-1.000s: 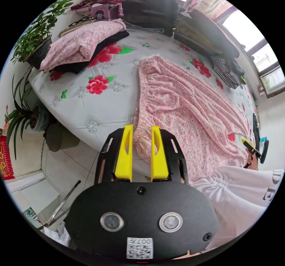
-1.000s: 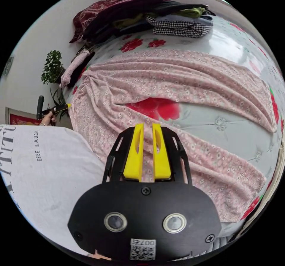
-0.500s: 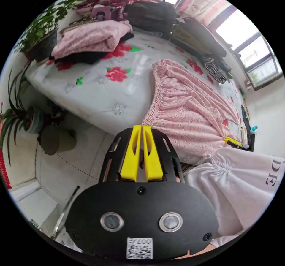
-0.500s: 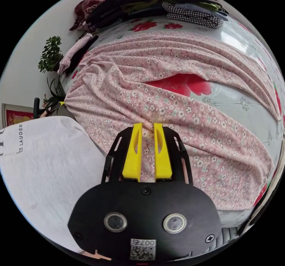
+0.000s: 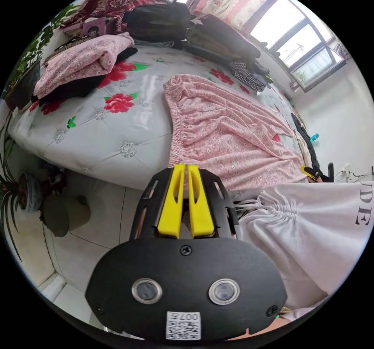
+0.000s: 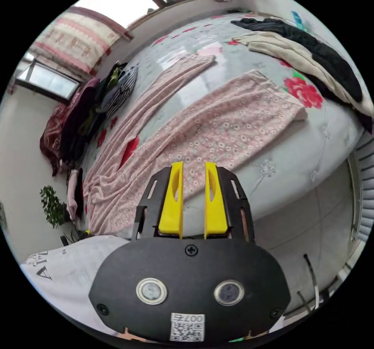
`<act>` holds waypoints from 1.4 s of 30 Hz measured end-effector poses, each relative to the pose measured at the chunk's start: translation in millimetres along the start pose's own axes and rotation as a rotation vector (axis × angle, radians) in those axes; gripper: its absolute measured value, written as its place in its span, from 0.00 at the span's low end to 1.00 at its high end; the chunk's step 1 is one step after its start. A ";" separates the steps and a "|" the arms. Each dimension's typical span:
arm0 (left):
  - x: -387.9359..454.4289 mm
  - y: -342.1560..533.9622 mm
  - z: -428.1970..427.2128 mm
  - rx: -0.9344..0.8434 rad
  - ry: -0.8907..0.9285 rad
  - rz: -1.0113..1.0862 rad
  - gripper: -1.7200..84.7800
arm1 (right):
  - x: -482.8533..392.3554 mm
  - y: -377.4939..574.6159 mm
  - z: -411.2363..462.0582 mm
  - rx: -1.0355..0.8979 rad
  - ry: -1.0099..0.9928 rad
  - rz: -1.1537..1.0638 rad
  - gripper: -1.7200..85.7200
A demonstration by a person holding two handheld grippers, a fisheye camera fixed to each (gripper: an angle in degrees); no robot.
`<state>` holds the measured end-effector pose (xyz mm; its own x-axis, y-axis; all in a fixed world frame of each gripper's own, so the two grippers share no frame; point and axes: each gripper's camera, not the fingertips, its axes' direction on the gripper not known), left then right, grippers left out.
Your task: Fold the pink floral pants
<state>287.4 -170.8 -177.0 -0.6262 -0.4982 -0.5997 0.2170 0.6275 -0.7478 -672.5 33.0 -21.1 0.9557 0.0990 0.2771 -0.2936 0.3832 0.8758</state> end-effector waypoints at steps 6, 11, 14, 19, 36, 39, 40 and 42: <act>-11.9 -3.1 -8.7 0.027 0.056 -0.088 0.01 | 108.5 -7.0 -36.3 0.111 -0.043 0.280 0.09; -21.8 -2.7 -38.6 0.104 0.087 -0.175 0.01 | 166.9 -20.2 -33.0 0.133 -0.149 0.430 0.08; -33.6 -5.7 -57.8 0.168 0.129 -0.249 0.01 | 184.5 -34.3 -22.9 0.108 -0.226 0.464 0.05; -41.6 -14.2 -59.6 0.205 0.204 -0.292 0.02 | 176.1 -62.6 -36.3 0.115 -0.339 0.364 0.03; -55.1 -7.5 57.1 -0.092 0.215 -0.413 0.02 | 194.4 -38.0 -28.6 -0.008 -0.413 0.438 0.02; -61.3 -26.3 15.0 0.112 0.381 -0.357 0.01 | 166.4 -68.5 -61.9 0.059 -0.462 0.301 0.02; -63.0 -29.9 4.5 0.148 0.418 -0.350 0.01 | 159.2 -74.6 -72.1 0.074 -0.472 0.265 0.02; -56.6 -41.9 -45.9 0.268 0.468 -0.244 0.01 | 129.4 -88.8 -124.6 0.179 -0.550 0.087 0.02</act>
<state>279.3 -141.5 -98.6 -0.9324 -0.2540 -0.2572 0.1684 0.3244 -0.9308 -520.4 126.2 -112.2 0.7913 -0.3865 0.4737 -0.4153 0.2287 0.8804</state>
